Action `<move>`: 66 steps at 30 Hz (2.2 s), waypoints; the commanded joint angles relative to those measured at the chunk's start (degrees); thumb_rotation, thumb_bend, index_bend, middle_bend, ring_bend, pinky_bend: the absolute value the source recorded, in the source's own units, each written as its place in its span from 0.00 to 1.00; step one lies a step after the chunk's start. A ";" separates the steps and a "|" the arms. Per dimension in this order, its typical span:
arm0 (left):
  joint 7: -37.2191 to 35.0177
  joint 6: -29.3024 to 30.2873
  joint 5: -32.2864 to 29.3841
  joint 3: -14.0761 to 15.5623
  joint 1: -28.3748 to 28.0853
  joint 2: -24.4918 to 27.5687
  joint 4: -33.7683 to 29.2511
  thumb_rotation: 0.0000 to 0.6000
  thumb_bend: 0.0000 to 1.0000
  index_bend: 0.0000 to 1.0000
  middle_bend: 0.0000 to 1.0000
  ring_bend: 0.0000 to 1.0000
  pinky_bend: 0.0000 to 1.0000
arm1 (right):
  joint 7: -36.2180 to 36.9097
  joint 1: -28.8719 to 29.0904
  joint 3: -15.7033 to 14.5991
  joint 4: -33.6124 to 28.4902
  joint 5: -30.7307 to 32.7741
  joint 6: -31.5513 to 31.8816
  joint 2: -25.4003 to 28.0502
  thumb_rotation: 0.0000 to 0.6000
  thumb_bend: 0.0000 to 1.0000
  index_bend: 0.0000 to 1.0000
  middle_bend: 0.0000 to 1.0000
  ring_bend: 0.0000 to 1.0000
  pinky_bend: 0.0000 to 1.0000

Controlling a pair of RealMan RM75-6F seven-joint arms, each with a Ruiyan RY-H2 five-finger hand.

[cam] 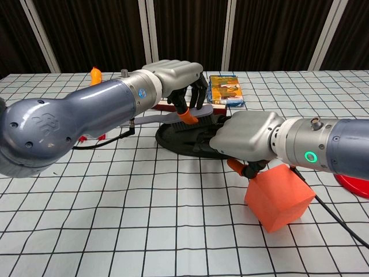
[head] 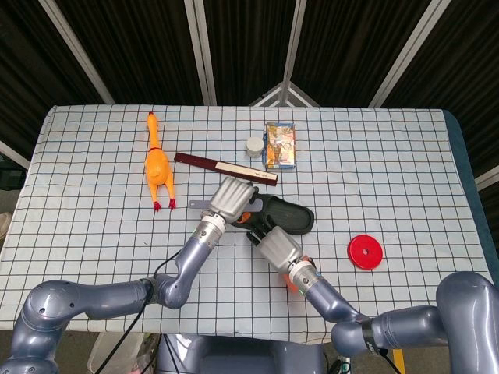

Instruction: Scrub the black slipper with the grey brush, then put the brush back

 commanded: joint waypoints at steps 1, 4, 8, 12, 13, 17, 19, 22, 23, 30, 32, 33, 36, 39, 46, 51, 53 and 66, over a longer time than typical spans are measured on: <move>0.44 -0.07 -0.29 0.37 0.03 0.25 -0.43 1.00 0.58 0.52 0.65 0.58 0.57 | 0.35 0.13 -0.25 -0.15 -0.21 0.07 0.16 1.00 0.78 0.00 0.02 0.00 0.10; 1.49 0.66 -0.28 1.15 0.55 1.49 -2.40 1.00 0.58 0.52 0.65 0.58 0.56 | 0.82 0.23 -0.50 -0.23 -0.40 0.19 0.29 1.00 0.78 0.00 0.02 0.00 0.10; 3.81 1.92 -2.31 1.69 1.42 3.86 -6.14 1.00 0.58 0.52 0.65 0.58 0.57 | 1.59 0.38 -0.69 -0.12 -0.48 0.10 0.34 1.00 0.78 0.00 0.02 0.00 0.10; 6.90 3.00 -5.77 1.73 1.59 5.79 -8.55 1.00 0.58 0.52 0.65 0.58 0.57 | 2.11 0.55 -1.03 0.15 -0.82 0.00 0.15 1.00 0.78 0.00 0.02 0.00 0.10; 7.59 3.21 -6.45 1.82 1.59 6.24 -9.08 1.00 0.58 0.52 0.65 0.58 0.57 | 2.22 0.60 -1.08 0.24 -0.88 -0.03 0.09 1.00 0.78 0.00 0.02 0.00 0.10; 9.64 4.26 -8.60 2.14 1.74 8.10 -11.31 1.00 0.58 0.52 0.65 0.58 0.57 | 2.88 0.84 -1.13 0.77 -1.02 -0.32 -0.19 1.00 0.78 0.00 0.02 0.00 0.10; 10.05 4.64 -9.18 2.16 1.70 8.63 -11.76 1.00 0.58 0.52 0.65 0.58 0.57 | 3.16 0.97 -1.24 1.07 -1.11 -0.49 -0.33 1.00 0.78 0.00 0.02 0.00 0.10; 9.90 4.50 -9.46 1.96 1.32 8.44 -11.16 1.00 0.58 0.52 0.65 0.58 0.56 | 3.36 1.12 -1.45 1.28 -1.18 -0.65 -0.50 1.00 0.78 0.00 0.02 0.00 0.10; 9.61 4.32 -9.38 1.86 1.14 8.15 -10.75 1.00 0.58 0.52 0.65 0.58 0.56 | 3.46 1.15 -1.50 1.32 -1.21 -0.67 -0.55 1.00 0.78 0.00 0.02 0.00 0.10; 6.29 2.65 -6.88 1.41 -0.51 4.29 -6.17 1.00 0.58 0.52 0.65 0.58 0.57 | 3.67 1.62 -1.77 1.52 -1.04 -0.69 -0.59 1.00 0.78 0.00 0.02 0.00 0.10; 5.05 1.72 -6.22 1.24 -1.06 2.90 -4.31 1.00 0.58 0.52 0.65 0.58 0.57 | 3.66 1.81 -1.79 1.36 -1.01 -0.65 -0.51 1.00 0.78 0.00 0.02 0.00 0.10; 4.81 1.47 -6.13 1.21 -1.19 2.63 -3.94 1.00 0.58 0.52 0.65 0.58 0.57 | 3.66 1.85 -1.78 1.32 -1.01 -0.60 -0.49 1.00 0.78 0.00 0.02 0.00 0.10; 3.65 -0.16 -6.15 0.87 -2.04 1.03 -1.59 1.00 0.58 0.52 0.65 0.58 0.57 | 3.49 1.94 -1.76 1.12 -0.50 -0.03 -0.27 1.00 0.78 0.00 0.02 0.00 0.10; 1.53 -1.04 -5.74 0.33 -2.18 -0.03 -0.28 1.00 0.58 0.52 0.65 0.58 0.57 | 3.72 1.92 -1.81 0.92 -0.03 0.21 0.09 1.00 0.78 0.00 0.02 0.00 0.10; -6.76 -1.56 1.68 0.23 -1.68 -1.73 2.68 1.00 0.58 0.52 0.65 0.58 0.57 | 4.57 1.86 -2.11 0.63 -0.33 0.34 0.76 1.00 0.78 0.00 0.02 0.00 0.10; -11.39 -1.55 5.33 0.39 -1.00 -2.24 4.21 1.00 0.58 0.52 0.65 0.58 0.56 | 5.46 1.85 -2.30 0.68 -0.74 -0.14 0.99 1.00 0.78 0.00 0.02 0.00 0.10; -12.87 -1.56 6.22 0.29 -0.74 -2.26 4.26 1.00 0.58 0.52 0.65 0.58 0.57 | 5.70 1.86 -2.43 0.83 -0.78 -0.37 0.94 1.00 0.78 0.00 0.02 0.00 0.10; -13.43 -2.08 9.02 2.01 0.66 -0.38 5.29 1.00 0.58 0.52 0.65 0.58 0.57 | 6.16 1.98 -3.27 1.09 -0.85 -0.52 0.70 1.00 0.78 0.00 0.02 0.00 0.10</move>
